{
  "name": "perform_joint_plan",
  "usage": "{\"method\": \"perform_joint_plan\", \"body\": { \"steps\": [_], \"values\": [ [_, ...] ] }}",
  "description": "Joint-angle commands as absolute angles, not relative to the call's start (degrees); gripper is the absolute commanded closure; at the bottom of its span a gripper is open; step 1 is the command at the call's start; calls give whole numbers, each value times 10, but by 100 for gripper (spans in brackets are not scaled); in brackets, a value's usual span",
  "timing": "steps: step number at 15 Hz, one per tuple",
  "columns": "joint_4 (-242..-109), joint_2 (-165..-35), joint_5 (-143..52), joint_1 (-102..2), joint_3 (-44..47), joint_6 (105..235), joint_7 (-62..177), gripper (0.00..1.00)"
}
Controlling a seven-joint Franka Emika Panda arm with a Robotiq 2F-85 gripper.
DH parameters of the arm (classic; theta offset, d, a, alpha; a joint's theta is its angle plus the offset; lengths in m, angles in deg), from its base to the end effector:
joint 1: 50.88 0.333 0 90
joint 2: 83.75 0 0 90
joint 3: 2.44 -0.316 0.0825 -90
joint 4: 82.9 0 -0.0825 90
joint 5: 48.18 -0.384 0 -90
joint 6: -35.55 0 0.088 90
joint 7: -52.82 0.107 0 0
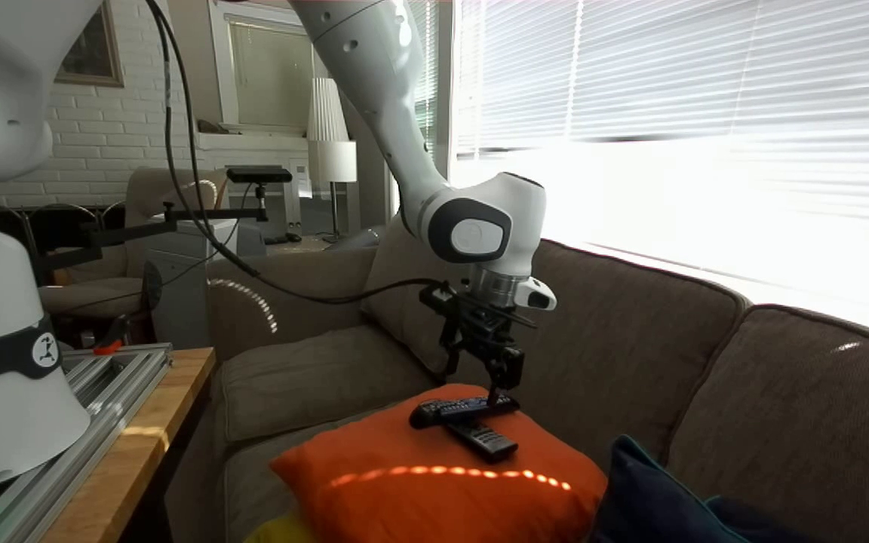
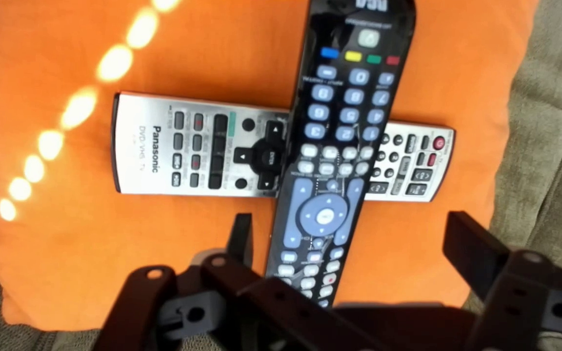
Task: Rotate the remote control on top to the left.
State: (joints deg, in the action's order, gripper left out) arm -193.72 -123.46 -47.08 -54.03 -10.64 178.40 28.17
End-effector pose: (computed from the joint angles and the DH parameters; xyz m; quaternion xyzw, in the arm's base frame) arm 0.5981 0.0532 0.1158 -0.9652 -0.2504 0.0554 0.0514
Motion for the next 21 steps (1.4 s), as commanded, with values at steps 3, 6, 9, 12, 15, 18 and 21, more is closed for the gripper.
{"method": "perform_joint_plan", "body": {
  "steps": [3,6,9,12,15,18,21],
  "values": [
    [-1947,-1234,-457,-540,-101,1802,284,0],
    [-1948,-1243,-452,-535,-92,1812,292,0],
    [-1948,-1248,-452,-534,-90,1816,292,9],
    [-1948,-1254,-450,-533,-90,1815,292,41],
    [-1946,-1259,-448,-532,-88,1812,292,62],
    [-1950,-1254,-446,-533,-89,1813,290,73],
    [-1963,-1240,-449,-537,-93,1813,286,80]
  ]
}}
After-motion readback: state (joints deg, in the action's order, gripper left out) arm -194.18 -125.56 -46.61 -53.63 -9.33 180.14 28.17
